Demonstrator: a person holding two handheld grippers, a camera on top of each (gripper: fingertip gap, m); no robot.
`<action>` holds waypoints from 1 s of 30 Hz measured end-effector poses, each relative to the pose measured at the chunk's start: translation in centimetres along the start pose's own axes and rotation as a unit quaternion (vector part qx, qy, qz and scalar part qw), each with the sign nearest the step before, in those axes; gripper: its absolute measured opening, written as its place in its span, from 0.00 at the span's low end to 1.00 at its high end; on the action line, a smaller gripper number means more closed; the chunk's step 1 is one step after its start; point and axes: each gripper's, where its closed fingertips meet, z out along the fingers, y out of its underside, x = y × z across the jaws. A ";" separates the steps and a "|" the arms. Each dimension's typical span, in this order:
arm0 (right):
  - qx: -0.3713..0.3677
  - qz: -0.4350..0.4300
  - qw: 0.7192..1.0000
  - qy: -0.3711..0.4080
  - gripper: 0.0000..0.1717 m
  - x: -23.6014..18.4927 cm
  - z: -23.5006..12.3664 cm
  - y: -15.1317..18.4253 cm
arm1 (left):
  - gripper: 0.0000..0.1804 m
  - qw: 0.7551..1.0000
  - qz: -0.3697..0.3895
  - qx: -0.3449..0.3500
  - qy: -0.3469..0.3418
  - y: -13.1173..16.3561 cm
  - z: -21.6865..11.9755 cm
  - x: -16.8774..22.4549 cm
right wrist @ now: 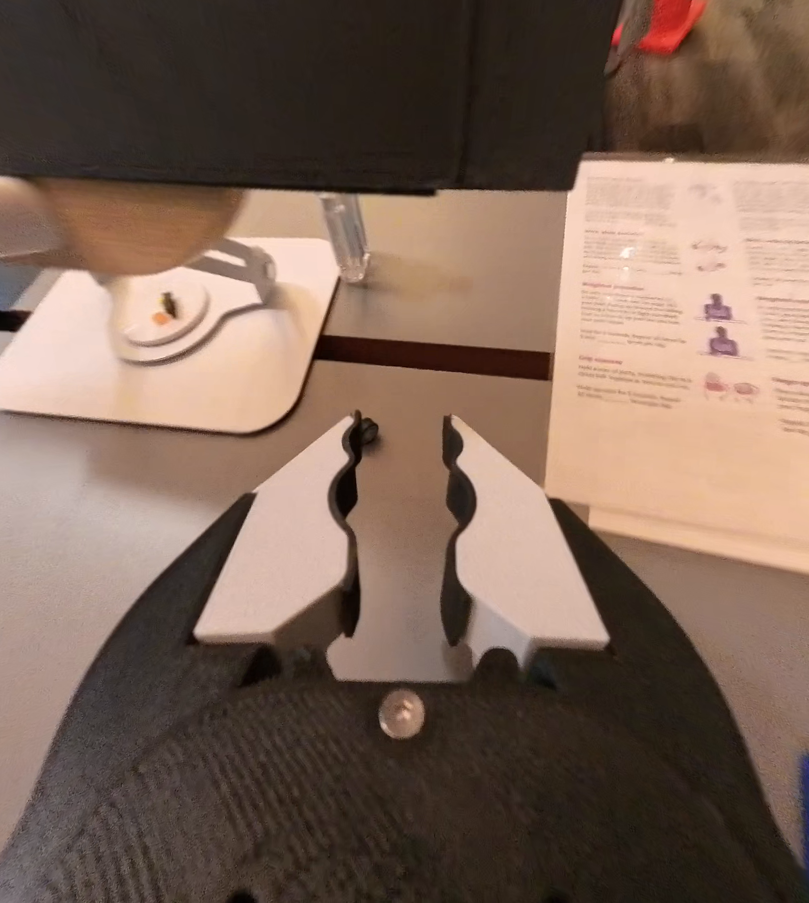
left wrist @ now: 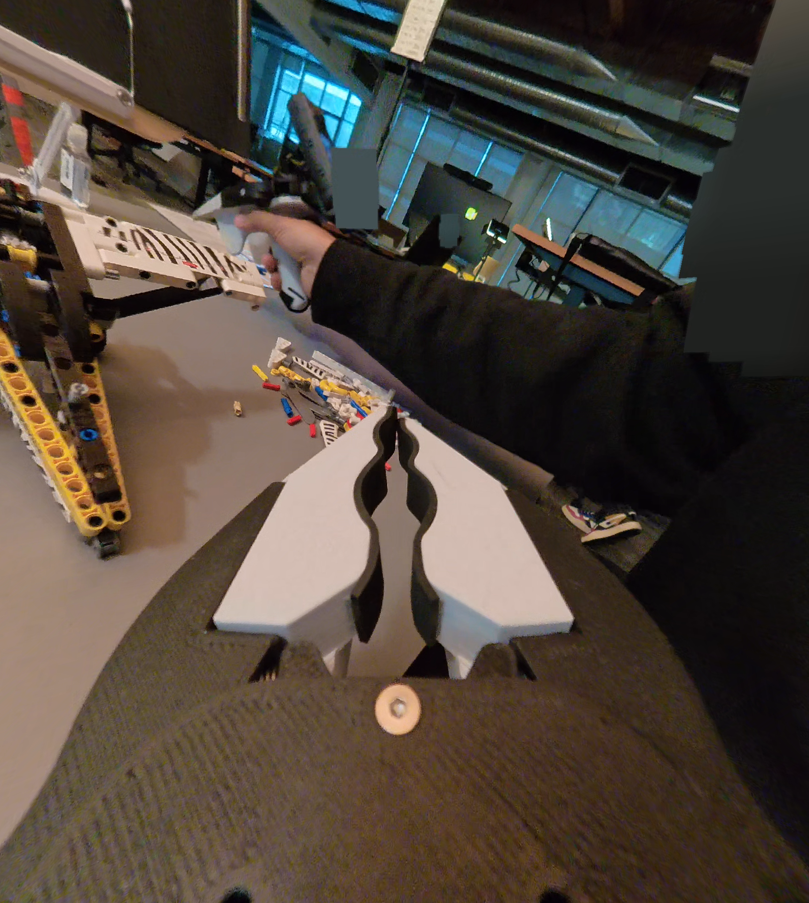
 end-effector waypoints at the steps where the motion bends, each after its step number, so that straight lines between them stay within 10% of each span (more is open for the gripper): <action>1: -0.007 0.003 1.000 -0.002 0.18 0.5 1.4 -0.1 | 0.00 1.000 -0.001 0.005 -0.002 -0.2 -0.3 -0.3; 10: -0.060 -0.038 0.998 0.001 0.00 1.6 7.1 0.1 | 0.00 0.996 -0.066 0.053 0.001 -2.0 -2.3 -3.8; 30: -0.094 -0.046 0.994 -0.004 0.13 1.8 5.7 1.3 | 0.00 0.996 -0.067 0.056 -0.006 -1.8 -2.4 -4.0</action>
